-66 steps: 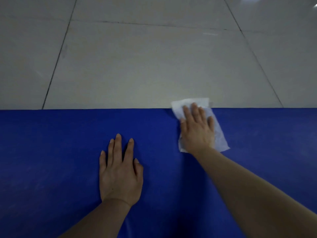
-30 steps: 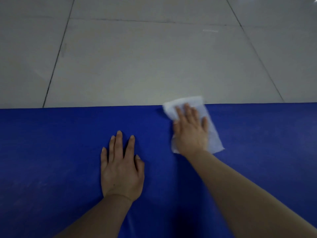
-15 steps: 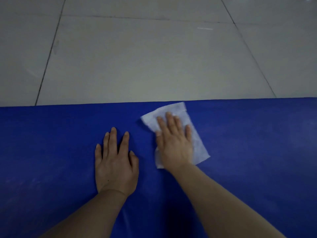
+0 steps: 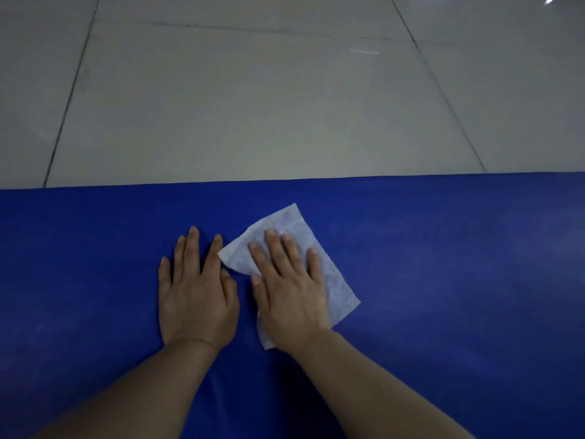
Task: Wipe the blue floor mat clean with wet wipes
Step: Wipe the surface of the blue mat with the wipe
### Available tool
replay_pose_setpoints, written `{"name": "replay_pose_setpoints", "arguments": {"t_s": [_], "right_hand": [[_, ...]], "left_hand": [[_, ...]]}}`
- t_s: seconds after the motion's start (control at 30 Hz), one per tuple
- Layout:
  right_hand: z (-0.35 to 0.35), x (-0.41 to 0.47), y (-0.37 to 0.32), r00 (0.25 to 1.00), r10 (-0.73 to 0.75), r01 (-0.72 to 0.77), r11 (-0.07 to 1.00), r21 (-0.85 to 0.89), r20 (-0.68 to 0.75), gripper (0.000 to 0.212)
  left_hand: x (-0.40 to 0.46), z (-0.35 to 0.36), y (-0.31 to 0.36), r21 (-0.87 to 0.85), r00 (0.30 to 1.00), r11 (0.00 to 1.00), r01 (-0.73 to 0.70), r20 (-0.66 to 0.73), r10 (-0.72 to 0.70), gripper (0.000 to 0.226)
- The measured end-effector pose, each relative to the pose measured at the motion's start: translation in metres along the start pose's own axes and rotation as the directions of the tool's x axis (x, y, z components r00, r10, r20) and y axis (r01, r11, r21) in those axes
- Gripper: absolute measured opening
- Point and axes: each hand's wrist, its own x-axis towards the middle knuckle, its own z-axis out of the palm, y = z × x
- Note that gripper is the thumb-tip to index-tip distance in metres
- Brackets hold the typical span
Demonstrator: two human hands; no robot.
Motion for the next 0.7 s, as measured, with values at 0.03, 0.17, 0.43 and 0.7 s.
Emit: {"name": "replay_pose_setpoints", "arguments": {"t_s": [0.03, 0.17, 0.43, 0.7], "right_hand": [[-0.002, -0.001, 0.011, 1.000, 0.016, -0.016, 1.000, -0.018, -0.002, 0.056], [-0.014, -0.004, 0.077, 0.946, 0.324, -0.325, 0.945, -0.040, -0.026, 0.066], [-0.011, -0.010, 0.037, 0.941, 0.337, -0.337, 0.941, 0.001, 0.004, 0.055], [0.006, -0.030, 0.010, 0.997, 0.062, -0.063, 0.998, -0.019, -0.053, 0.050]], "left_hand": [[0.000, -0.001, 0.000, -0.002, 1.000, 1.000, 0.001, 0.000, -0.001, 0.059], [-0.001, -0.002, 0.000, -0.010, 1.000, 1.000, -0.010, 0.012, 0.010, 0.062], [-0.001, -0.006, 0.003, -0.022, 0.999, 1.000, 0.014, 0.053, -0.012, 0.055], [0.000, -0.008, 0.002, -0.049, 0.999, 0.999, 0.007, 0.052, -0.004, 0.056]]}}
